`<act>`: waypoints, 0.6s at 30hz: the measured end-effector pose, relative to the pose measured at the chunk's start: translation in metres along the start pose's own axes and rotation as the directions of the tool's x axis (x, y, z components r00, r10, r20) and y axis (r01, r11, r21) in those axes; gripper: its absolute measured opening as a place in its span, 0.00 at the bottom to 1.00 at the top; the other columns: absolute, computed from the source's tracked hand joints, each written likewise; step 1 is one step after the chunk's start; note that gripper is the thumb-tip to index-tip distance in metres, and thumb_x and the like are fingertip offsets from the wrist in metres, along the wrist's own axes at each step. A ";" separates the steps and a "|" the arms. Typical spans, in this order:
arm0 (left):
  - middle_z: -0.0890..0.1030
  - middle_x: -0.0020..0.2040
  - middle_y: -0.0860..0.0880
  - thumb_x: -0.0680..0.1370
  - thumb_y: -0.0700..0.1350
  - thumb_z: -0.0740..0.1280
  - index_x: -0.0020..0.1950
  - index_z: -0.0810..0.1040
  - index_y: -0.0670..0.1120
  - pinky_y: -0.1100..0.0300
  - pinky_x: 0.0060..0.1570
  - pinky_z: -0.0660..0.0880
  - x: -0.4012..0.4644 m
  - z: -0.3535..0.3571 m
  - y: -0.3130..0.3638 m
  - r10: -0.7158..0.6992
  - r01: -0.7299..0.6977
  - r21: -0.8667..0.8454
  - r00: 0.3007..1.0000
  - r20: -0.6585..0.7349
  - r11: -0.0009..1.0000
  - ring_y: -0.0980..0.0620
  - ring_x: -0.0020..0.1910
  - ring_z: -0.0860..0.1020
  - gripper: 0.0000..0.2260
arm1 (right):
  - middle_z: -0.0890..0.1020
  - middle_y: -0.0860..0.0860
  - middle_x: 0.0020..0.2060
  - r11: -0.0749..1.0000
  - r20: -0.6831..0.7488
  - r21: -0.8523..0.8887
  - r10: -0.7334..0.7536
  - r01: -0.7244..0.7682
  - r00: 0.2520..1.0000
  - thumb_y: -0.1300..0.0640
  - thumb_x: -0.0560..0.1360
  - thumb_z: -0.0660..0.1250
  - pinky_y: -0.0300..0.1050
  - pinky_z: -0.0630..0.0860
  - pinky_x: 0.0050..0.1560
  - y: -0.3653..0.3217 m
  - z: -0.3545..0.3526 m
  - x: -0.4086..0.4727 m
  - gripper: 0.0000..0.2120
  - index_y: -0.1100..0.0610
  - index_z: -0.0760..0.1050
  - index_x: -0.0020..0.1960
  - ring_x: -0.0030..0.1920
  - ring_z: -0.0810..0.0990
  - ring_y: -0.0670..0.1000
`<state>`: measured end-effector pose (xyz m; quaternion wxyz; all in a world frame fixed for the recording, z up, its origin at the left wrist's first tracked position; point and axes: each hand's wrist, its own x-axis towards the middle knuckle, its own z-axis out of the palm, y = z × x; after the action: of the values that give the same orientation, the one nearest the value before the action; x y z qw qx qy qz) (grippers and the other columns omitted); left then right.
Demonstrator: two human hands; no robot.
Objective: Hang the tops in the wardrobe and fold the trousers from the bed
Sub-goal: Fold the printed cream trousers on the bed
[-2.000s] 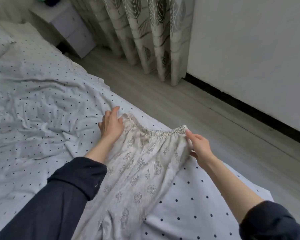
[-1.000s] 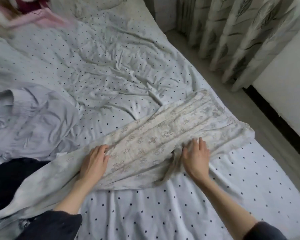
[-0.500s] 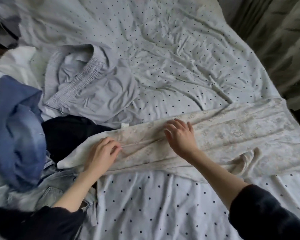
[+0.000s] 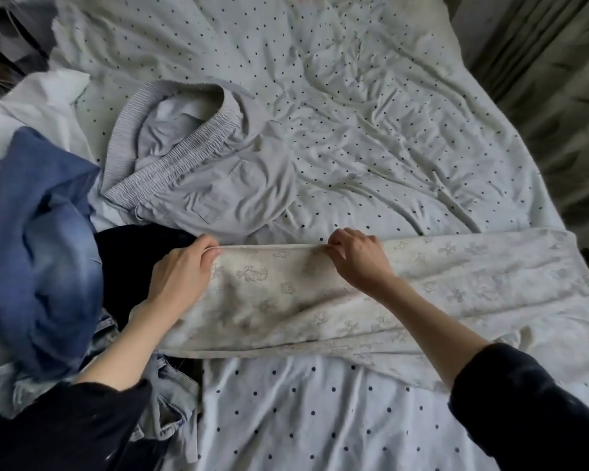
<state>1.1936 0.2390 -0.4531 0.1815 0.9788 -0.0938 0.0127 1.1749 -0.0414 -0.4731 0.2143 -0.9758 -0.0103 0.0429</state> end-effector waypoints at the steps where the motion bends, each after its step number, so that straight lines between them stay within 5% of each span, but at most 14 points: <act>1: 0.81 0.37 0.43 0.79 0.49 0.62 0.49 0.76 0.44 0.55 0.31 0.67 0.007 -0.007 -0.002 -0.001 0.001 -0.010 1.000 -0.022 1.000 0.38 0.38 0.79 0.09 | 0.81 0.54 0.48 1.000 -0.049 0.023 -0.007 0.008 0.999 0.52 0.80 0.60 0.46 0.65 0.43 -0.002 -0.005 0.004 0.11 0.59 0.75 0.53 0.45 0.78 0.57; 4: 0.82 0.35 0.43 0.77 0.52 0.65 0.46 0.78 0.45 0.55 0.30 0.69 0.036 -0.025 -0.006 0.018 -0.020 -0.026 0.995 -0.097 0.999 0.40 0.36 0.80 0.11 | 0.82 0.57 0.42 0.999 -0.179 0.011 -0.045 0.048 0.983 0.54 0.80 0.61 0.43 0.62 0.37 -0.008 -0.020 0.026 0.11 0.61 0.76 0.51 0.37 0.79 0.60; 8: 0.82 0.40 0.41 0.75 0.51 0.68 0.46 0.78 0.41 0.55 0.32 0.69 0.089 -0.030 -0.007 0.083 -0.082 0.015 0.966 -0.245 0.997 0.40 0.37 0.80 0.12 | 0.82 0.57 0.43 0.999 -0.282 0.038 0.015 -0.004 0.959 0.55 0.79 0.61 0.48 0.65 0.47 -0.010 -0.030 0.069 0.10 0.61 0.76 0.51 0.44 0.79 0.59; 13: 0.71 0.60 0.40 0.76 0.46 0.67 0.65 0.71 0.44 0.43 0.54 0.66 0.117 -0.002 -0.013 -0.032 0.040 0.098 0.996 -0.078 0.994 0.38 0.60 0.69 0.18 | 0.71 0.54 0.67 0.979 -0.094 0.000 0.205 -0.206 0.974 0.53 0.80 0.59 0.55 0.58 0.70 -0.005 -0.018 0.092 0.19 0.54 0.66 0.69 0.69 0.65 0.55; 18: 0.76 0.55 0.41 0.73 0.38 0.69 0.57 0.77 0.42 0.44 0.54 0.67 0.057 0.024 -0.014 0.015 -0.008 0.032 0.973 -0.229 0.999 0.39 0.56 0.72 0.13 | 0.74 0.54 0.64 0.997 -0.138 0.028 0.078 -0.075 0.987 0.56 0.78 0.63 0.54 0.62 0.67 -0.027 0.010 0.031 0.15 0.57 0.74 0.64 0.66 0.70 0.56</act>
<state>1.2521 0.2337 -0.4769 0.1758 0.9729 -0.0779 0.1282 1.2046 -0.0114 -0.4727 0.2238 -0.9736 0.0425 -0.0168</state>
